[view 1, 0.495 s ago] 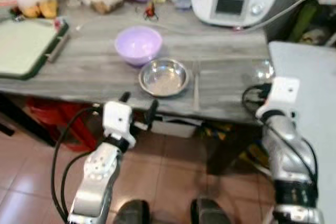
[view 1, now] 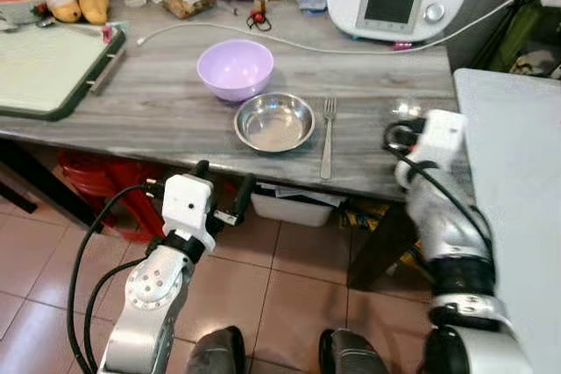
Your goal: Setting the table
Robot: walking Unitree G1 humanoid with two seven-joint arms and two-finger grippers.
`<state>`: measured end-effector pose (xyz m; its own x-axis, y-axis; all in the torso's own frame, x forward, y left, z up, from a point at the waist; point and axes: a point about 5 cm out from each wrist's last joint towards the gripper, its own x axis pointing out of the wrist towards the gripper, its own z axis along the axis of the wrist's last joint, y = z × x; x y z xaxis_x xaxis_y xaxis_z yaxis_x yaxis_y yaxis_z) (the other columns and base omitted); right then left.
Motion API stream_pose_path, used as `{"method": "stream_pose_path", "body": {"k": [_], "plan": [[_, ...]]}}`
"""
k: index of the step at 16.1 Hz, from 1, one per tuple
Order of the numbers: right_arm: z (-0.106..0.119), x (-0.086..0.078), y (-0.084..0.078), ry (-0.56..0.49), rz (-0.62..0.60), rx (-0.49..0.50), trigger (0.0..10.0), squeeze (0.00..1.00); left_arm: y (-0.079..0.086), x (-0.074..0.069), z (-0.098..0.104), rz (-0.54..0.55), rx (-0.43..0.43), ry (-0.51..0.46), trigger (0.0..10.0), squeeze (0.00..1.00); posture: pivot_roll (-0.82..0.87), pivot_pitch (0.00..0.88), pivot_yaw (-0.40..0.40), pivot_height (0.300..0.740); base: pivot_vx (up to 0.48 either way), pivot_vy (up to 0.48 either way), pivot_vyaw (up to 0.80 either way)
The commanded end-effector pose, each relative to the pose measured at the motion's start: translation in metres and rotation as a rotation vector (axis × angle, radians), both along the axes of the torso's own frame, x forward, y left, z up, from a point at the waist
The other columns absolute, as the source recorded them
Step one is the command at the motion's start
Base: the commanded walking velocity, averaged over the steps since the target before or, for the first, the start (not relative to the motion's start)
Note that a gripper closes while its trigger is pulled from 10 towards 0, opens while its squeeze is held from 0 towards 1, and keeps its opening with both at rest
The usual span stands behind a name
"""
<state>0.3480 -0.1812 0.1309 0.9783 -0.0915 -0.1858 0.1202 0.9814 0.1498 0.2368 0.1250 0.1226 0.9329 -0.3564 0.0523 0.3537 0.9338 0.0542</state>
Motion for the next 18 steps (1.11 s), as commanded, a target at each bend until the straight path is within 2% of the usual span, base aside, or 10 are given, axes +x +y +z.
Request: {"method": "stream_pose_path", "body": {"k": [1, 5, 14, 18], "plan": [[0.003, 0.004, 0.014, -0.006, 0.032, 0.014, 10.0, 0.0, 0.003, -0.002, 0.001, 0.0, 0.004, 0.006, 10.0, 0.0, 0.05, 0.193, 0.039, 0.74, 0.0, 0.0, 0.0], [0.001, 0.005, 0.043, 0.004, 0.092, 0.026, 10.0, 0.0, -0.001, -0.003, 0.002, -0.013, 0.003, 0.011, 10.0, 0.0, 0.05, 0.203, 0.031, 0.74, 0.0, 0.0, 0.0], [0.003, 0.011, 0.052, 0.011, 0.09, 0.015, 10.0, 0.0, -0.004, -0.003, 0.002, -0.014, -0.01, 0.021, 10.0, 0.0, 0.03, 0.203, 0.018, 0.74, 0.0, 0.0, 0.0], [0.005, 0.016, 0.057, 0.02, 0.076, 0.046, 10.0, 0.0, -0.006, -0.003, 0.002, -0.017, -0.012, 0.022, 10.0, 0.0, 0.03, 0.204, 0.018, 0.74, 0.0, 0.0, 0.0]]}}
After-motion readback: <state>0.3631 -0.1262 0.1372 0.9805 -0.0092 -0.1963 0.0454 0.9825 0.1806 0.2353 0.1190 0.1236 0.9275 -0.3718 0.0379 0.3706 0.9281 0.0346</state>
